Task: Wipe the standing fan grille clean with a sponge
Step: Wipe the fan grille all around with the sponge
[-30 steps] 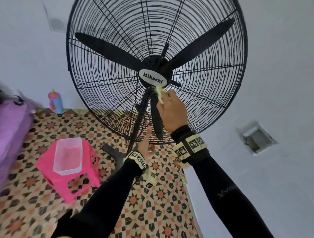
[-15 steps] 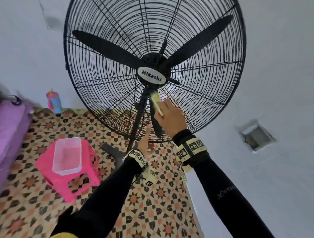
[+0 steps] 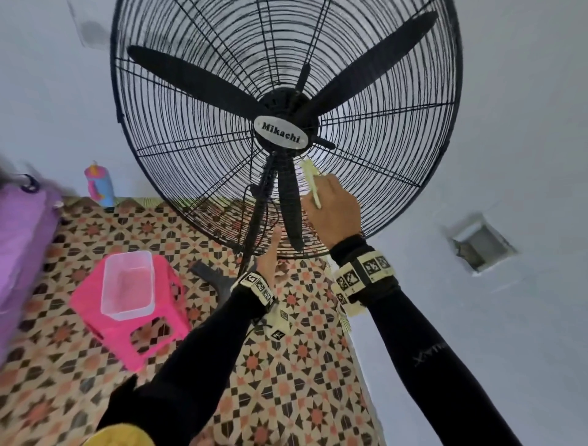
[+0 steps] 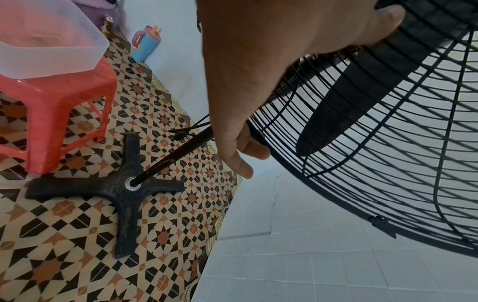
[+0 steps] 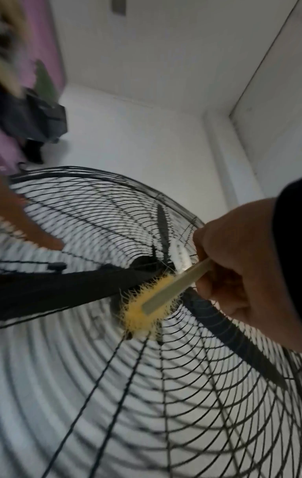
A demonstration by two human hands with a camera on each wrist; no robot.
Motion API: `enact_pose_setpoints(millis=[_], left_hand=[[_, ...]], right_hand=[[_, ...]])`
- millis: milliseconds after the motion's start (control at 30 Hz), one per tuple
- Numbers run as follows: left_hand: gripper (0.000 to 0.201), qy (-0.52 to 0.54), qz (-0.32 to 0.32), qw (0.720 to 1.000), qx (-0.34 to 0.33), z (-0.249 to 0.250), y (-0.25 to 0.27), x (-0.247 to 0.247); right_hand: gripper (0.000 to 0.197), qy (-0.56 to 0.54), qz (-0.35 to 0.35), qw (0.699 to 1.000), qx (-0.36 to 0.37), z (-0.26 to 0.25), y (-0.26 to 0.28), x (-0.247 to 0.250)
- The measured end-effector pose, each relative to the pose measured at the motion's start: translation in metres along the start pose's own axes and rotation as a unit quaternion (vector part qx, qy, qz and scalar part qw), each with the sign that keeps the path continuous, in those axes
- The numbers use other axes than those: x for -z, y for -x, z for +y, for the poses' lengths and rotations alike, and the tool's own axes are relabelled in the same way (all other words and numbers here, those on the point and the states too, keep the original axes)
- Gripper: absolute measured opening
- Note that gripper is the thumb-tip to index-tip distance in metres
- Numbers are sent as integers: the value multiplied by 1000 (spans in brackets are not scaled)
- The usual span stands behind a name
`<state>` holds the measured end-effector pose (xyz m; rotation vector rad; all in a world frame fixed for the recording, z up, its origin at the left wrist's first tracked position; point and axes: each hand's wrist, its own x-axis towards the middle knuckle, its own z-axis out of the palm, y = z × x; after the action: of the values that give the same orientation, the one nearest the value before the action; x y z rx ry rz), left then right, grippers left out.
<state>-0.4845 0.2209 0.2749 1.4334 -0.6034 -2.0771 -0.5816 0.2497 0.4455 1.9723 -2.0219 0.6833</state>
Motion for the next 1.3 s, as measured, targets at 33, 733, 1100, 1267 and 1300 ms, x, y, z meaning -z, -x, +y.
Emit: enact_pose_setpoints(millis=[33, 733, 1100, 1267, 1300], left_hand=[[131, -10, 3, 1000, 4, 0, -2, 1], [87, -27, 0, 999, -25, -7, 5, 0], [132, -25, 23, 999, -4, -14, -25, 0], [137, -19, 28, 999, -23, -13, -13, -4], [142, -22, 37, 999, -28, -14, -14, -3]], right_hand=[[38, 11, -28, 1000, 3, 0, 3, -3], [45, 40, -76, 994, -65, 10, 26, -9], [43, 50, -60, 994, -77, 3, 21, -10], [47, 20, -134, 991, 18, -2, 25, -17], [48, 10, -117, 993, 3, -1, 24, -14]])
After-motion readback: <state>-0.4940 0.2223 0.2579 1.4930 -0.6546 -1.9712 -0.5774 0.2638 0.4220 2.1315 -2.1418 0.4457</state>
